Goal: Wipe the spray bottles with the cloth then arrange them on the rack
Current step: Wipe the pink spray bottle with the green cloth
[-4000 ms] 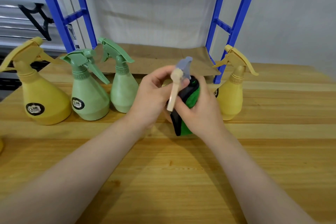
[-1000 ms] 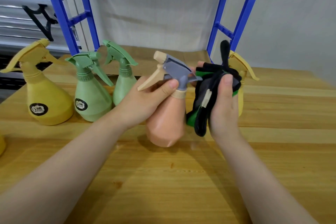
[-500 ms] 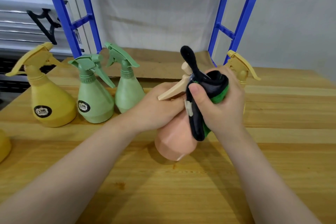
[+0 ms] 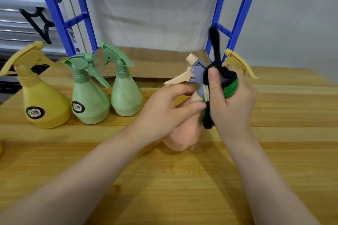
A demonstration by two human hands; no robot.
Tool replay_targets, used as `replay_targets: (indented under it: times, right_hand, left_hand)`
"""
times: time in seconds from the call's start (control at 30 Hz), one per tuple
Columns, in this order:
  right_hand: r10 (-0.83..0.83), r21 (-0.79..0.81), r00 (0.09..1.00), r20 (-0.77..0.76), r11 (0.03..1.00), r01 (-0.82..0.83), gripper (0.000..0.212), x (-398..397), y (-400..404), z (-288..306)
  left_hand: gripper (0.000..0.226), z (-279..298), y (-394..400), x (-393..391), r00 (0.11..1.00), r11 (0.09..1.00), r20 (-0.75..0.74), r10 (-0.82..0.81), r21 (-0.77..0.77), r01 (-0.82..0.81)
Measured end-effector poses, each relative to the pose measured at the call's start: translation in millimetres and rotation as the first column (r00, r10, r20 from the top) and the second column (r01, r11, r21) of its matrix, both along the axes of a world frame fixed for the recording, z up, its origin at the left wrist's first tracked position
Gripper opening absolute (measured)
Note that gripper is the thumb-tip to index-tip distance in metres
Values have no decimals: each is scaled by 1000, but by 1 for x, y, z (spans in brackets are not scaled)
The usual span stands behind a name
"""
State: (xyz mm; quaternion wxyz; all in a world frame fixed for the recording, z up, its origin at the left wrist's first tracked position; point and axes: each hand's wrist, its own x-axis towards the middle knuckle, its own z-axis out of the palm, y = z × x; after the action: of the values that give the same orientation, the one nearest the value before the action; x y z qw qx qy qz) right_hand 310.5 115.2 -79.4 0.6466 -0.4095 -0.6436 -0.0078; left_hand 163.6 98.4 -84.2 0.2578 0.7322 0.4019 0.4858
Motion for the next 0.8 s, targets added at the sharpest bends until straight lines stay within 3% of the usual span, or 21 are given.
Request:
replay_targets:
  times: [0.13,0.27,0.37,0.53,0.67,0.8]
  right_hand:
    - [99,32,995,13,995,-99,18,-2,-2,0]
    - [226,-81,968,108,973,-218,31,0,-2,1]
    - [273,-215,948,164,948,-236,35,1,0,1]
    - [179,-188,957,230,973,-137,37,1,0,-2]
    - [88,-76,971,224,994,-73,47,-2,-1,-4]
    - [59,-37,987,152,998,-53,53,-2,0,-3]
  left_hand:
    - [31,0,1,0,994,990,-77,74,129,-64]
    - [32,0,1,-5,955,961,-260,144,268,-72]
    - [24,-2,2,-10,953,960,-281,117,277,-37]
    - [21,-4,3,-14,963,977,-261,71,211,-15]
    - [29,-4,3,-13,939,949,-308,151,312,-50]
    - [22,3,2,-9,965,943,-252,78,332,10]
